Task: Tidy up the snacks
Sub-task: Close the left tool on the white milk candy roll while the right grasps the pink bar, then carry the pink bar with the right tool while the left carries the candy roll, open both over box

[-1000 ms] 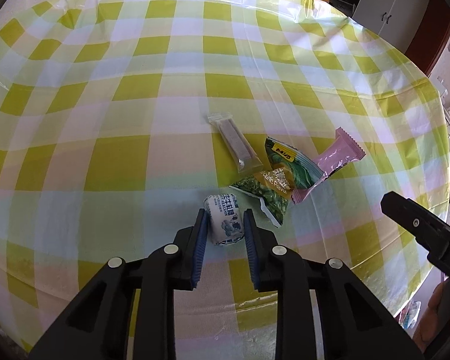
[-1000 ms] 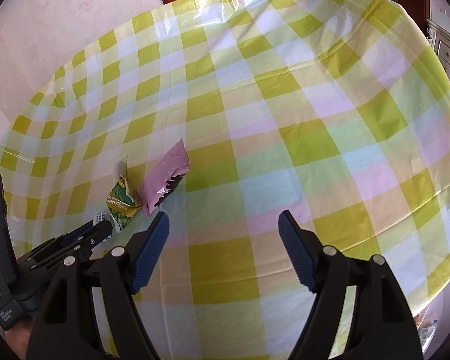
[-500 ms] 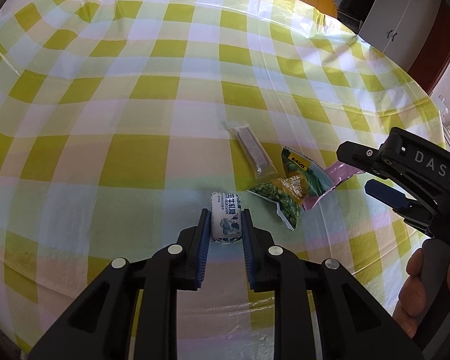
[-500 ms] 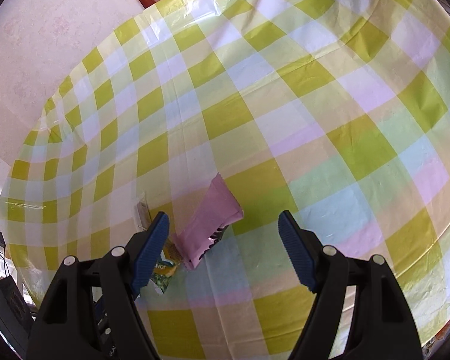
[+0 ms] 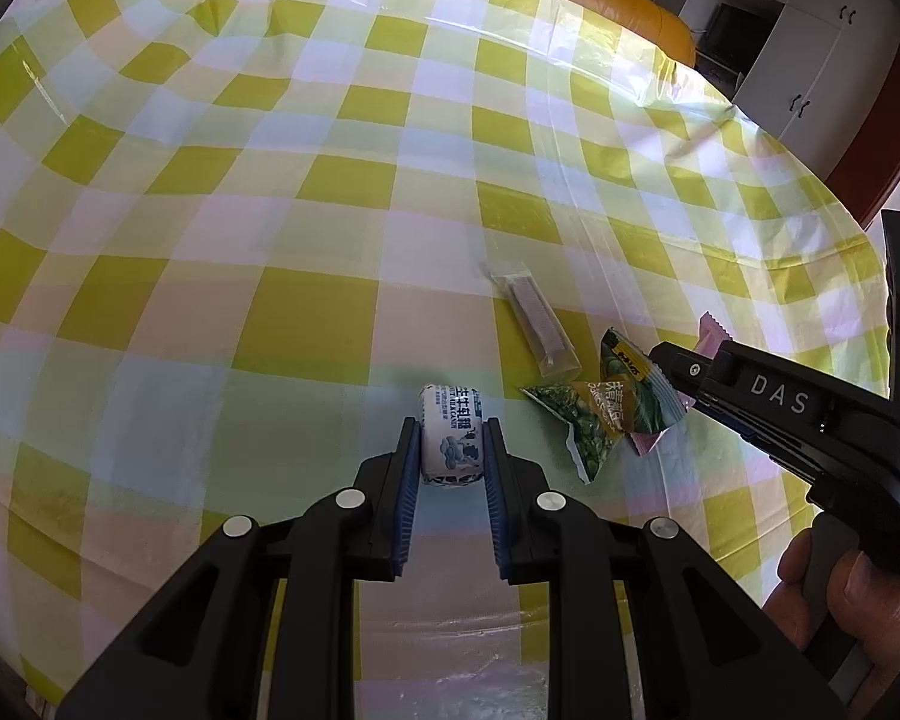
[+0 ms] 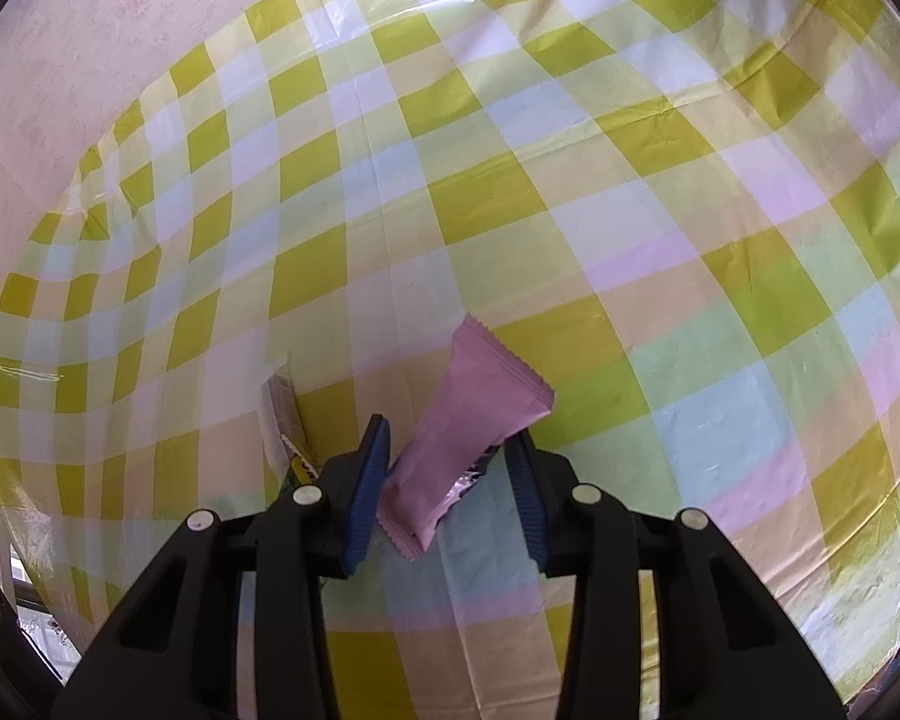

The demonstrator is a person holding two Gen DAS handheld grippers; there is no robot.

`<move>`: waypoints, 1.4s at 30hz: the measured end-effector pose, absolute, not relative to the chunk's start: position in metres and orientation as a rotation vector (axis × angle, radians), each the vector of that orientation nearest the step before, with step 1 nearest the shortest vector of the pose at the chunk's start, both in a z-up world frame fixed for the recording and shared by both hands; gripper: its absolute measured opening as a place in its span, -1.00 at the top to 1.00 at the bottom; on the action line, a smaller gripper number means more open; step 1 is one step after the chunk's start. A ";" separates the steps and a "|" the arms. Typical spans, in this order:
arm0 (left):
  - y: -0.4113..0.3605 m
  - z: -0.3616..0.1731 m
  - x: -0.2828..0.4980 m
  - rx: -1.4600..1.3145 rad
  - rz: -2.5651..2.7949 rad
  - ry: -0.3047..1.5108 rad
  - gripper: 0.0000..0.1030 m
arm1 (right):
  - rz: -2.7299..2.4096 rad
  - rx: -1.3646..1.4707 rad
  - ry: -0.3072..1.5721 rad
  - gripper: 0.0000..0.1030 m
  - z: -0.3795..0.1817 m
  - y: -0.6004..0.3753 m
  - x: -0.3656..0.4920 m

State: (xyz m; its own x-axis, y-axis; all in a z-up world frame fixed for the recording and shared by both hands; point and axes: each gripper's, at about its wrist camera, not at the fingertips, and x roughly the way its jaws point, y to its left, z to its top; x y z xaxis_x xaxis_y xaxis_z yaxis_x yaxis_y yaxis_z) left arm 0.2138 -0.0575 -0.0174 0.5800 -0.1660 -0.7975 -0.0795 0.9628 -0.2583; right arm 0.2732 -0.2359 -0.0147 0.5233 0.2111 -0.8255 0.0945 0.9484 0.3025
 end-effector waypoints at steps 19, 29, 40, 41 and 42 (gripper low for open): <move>-0.060 -0.006 0.203 -0.272 -0.061 0.905 0.61 | 0.069 0.262 0.969 0.46 -0.007 -0.254 0.236; -0.064 0.007 0.192 -0.271 -0.060 0.869 0.61 | 0.021 0.261 0.954 0.46 0.001 -0.294 0.197; -0.098 0.028 0.170 -0.244 -0.157 0.846 0.61 | -0.015 0.223 0.931 0.46 0.017 -0.325 0.156; -0.103 0.029 0.167 -0.239 -0.173 0.846 0.61 | -0.018 0.217 0.929 0.46 0.018 -0.328 0.152; -0.108 0.030 0.164 -0.232 -0.190 0.847 0.61 | -0.022 0.212 0.929 0.46 0.019 -0.330 0.149</move>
